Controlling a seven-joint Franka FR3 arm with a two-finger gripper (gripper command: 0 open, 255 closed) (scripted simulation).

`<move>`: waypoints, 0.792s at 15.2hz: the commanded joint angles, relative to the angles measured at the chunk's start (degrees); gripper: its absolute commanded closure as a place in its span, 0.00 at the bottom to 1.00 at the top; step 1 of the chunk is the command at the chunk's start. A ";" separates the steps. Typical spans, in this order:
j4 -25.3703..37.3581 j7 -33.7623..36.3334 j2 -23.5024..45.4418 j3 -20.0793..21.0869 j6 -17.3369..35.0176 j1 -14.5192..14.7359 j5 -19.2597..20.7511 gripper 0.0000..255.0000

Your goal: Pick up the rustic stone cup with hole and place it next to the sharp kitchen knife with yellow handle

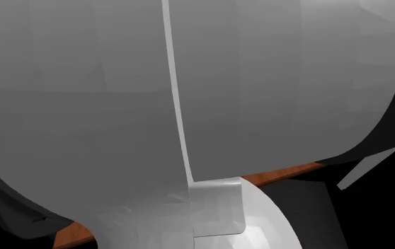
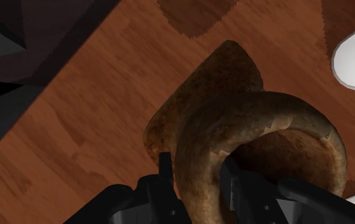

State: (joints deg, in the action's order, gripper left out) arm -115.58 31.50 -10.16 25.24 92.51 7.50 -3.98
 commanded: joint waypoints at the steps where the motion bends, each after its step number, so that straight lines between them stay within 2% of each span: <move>1: 1.37 0.02 -0.26 -0.06 -1.59 0.00 -0.08 1.00; 12: 10.14 0.15 0.04 -0.36 -10.08 -0.22 0.18 1.00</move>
State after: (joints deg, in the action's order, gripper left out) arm -106.40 31.64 -10.15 24.91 83.32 7.31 -3.83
